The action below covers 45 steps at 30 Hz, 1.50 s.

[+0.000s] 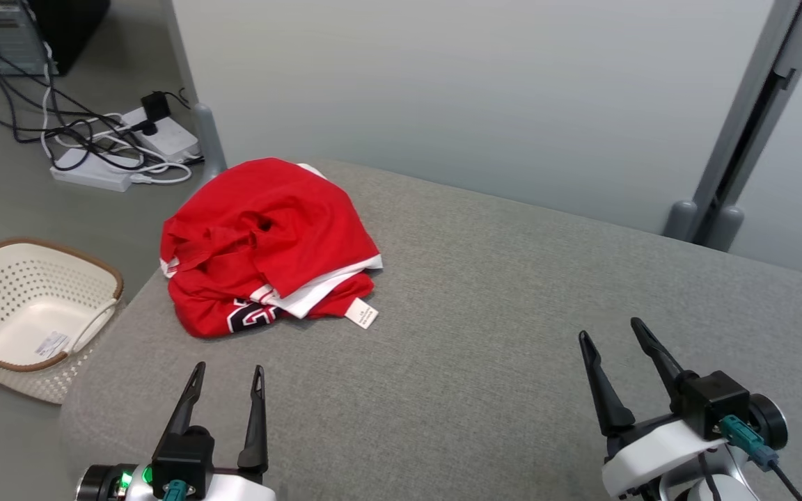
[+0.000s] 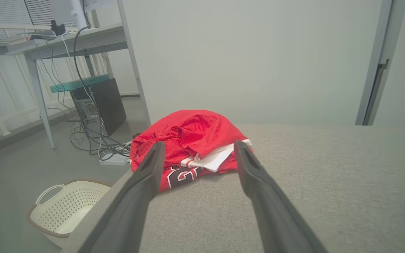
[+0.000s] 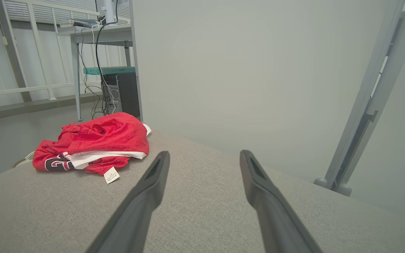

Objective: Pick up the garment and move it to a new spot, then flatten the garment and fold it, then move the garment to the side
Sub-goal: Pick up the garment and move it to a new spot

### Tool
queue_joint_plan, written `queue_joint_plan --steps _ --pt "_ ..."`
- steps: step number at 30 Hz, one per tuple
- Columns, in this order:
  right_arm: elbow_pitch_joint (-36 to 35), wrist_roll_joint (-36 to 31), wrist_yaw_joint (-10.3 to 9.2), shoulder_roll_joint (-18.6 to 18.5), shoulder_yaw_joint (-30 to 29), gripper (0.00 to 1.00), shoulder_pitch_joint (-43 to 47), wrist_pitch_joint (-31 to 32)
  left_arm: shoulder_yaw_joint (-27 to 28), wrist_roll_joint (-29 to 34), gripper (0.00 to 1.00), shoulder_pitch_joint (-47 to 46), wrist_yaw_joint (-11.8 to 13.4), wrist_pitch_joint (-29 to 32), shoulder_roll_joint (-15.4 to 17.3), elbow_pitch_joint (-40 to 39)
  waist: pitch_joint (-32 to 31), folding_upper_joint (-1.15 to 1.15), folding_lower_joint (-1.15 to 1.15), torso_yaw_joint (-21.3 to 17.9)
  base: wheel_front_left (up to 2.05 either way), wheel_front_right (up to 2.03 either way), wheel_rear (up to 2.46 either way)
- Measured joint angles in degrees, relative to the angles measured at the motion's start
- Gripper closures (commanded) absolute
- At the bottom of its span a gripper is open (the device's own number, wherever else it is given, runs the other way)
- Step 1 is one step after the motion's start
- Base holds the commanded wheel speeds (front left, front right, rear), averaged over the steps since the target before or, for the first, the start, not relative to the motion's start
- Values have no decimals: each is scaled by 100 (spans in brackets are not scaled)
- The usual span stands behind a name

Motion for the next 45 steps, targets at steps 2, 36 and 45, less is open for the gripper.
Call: queue_joint_plan --steps 2,36,45 --pt "-5 41 0 2 125 0 -18 -2 73 2 0 37 3 0 1 -51 -18 0 0 160 0 0 0" --pt "259 157 0 5 770 0 -461 -7 401 -18 0 89 179 0 -56 -313 256 0 0 535 0 0 0" --pt "291 119 0 5 772 0 -497 -7 408 -96 0 99 238 0 -57 -370 303 0 0 569 0 0 0"
